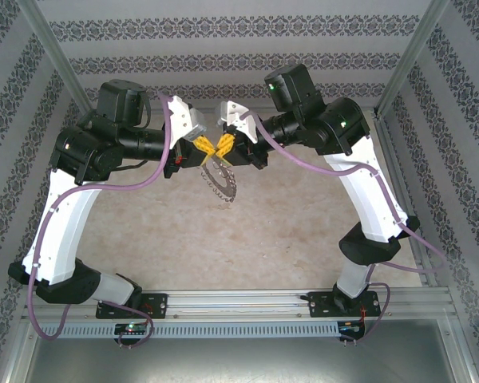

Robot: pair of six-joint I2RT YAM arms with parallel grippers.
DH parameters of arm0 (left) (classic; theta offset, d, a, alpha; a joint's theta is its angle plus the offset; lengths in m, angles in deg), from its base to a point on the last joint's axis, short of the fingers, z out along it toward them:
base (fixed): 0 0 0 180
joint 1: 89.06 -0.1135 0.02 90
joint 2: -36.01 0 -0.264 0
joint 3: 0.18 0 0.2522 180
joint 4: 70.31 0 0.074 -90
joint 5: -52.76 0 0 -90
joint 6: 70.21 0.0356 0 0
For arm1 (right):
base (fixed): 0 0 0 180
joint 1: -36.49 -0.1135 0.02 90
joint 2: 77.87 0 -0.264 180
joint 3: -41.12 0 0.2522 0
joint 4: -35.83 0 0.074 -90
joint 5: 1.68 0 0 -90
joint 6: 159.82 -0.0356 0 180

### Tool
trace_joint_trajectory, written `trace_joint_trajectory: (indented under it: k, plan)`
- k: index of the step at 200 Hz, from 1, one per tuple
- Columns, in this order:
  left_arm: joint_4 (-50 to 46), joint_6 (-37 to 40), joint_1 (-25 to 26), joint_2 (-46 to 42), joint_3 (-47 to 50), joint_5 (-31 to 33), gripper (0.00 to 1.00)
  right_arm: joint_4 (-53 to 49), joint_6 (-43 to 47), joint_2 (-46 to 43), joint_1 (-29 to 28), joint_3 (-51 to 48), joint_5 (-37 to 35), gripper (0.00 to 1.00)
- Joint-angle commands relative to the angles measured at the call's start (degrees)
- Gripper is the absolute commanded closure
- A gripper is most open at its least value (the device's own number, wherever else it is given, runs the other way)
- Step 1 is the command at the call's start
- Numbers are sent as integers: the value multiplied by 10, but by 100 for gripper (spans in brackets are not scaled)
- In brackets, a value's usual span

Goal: Put the keys on the keyring

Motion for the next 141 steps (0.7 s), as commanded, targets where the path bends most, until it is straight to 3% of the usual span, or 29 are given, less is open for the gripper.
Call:
trace_joint_trajectory:
  k: [1,70,109,141]
  plan:
    - [26,-9,-1,3,-18,-8,100,35,-9,-21,3,-17,14,77]
    - [122,-79,-23,-1,-17,-65,100,83,-45,-51,27,-52,34,74]
    - [252,-147,-34,-32,51,-96,100,141,-96,-71,61,-60,76,81]
    - [299,-162,-36,-48,88,-98,100,176,-132,-76,83,-52,100,77]
